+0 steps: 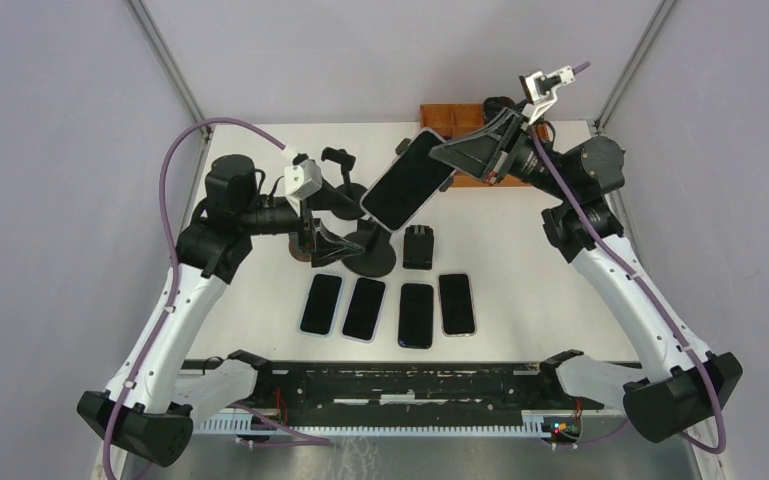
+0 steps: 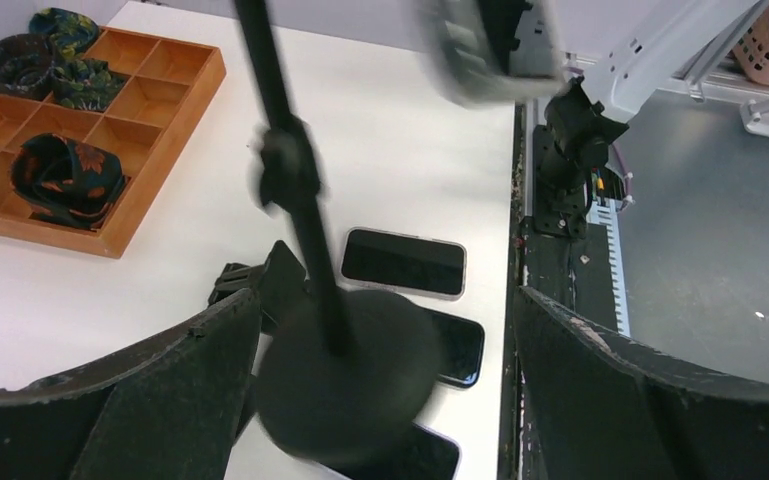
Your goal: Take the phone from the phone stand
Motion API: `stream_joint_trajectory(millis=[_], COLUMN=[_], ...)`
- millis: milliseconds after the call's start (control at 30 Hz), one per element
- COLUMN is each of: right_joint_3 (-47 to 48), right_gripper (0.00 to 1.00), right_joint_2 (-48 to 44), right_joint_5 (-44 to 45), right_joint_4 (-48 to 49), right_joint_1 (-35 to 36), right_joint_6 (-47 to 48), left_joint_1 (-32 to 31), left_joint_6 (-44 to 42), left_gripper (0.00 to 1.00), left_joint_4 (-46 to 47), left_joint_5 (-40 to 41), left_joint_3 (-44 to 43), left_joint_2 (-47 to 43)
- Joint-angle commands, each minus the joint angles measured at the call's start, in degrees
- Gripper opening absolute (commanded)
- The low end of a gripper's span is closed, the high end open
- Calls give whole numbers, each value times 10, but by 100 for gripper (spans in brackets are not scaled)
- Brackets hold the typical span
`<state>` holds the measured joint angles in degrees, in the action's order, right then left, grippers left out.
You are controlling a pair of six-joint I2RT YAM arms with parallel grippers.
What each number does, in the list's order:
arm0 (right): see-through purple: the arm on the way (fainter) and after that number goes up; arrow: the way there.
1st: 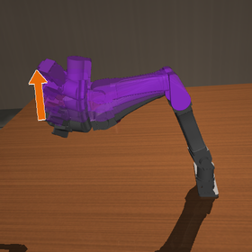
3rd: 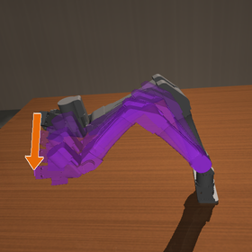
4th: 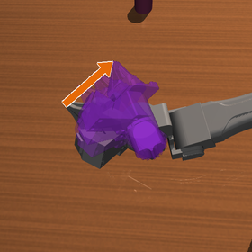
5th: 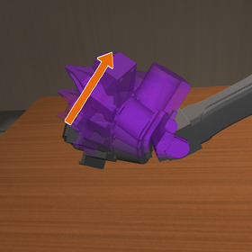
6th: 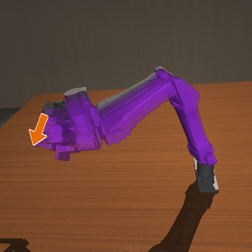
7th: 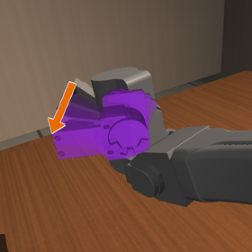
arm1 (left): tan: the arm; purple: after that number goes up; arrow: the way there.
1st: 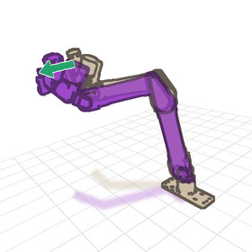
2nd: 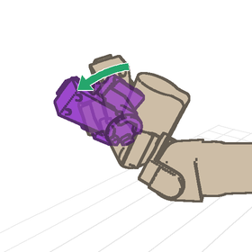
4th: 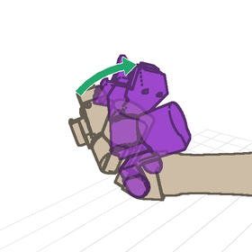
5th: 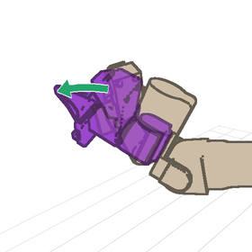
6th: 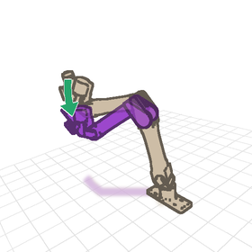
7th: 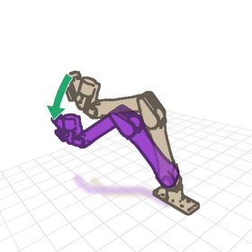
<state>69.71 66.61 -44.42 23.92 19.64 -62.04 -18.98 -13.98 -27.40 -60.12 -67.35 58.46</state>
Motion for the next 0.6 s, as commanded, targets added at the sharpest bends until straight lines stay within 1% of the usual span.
stream_joint_trajectory(millis=[0,100,200,267,467,567], right_joint_3=[23,23,28,28,44,56], right_gripper=[0,0,0,0,0,0], right_joint_2=[-2,10,23,31,62,75], right_joint_5=[26,33,43,49,64,65], right_joint_4=[131,141,126,124,128,132], right_joint_1=[46,86,132,156,216,243], right_joint_6=[-61,-66,-48,-43,-31,-27], left_joint_1=[0,0,0,-1,-2,-2], left_joint_6=[50,41,38,46,49,36], left_gripper=[100,100,100,100,100,94], left_joint_4=[60,61,56,56,57,44], left_joint_5=[-10,-16,-45,-63,-82,-91], left_joint_3=[16,32,33,32,38,37], left_joint_2=[-12,-26,-34,-36,-40,-38])
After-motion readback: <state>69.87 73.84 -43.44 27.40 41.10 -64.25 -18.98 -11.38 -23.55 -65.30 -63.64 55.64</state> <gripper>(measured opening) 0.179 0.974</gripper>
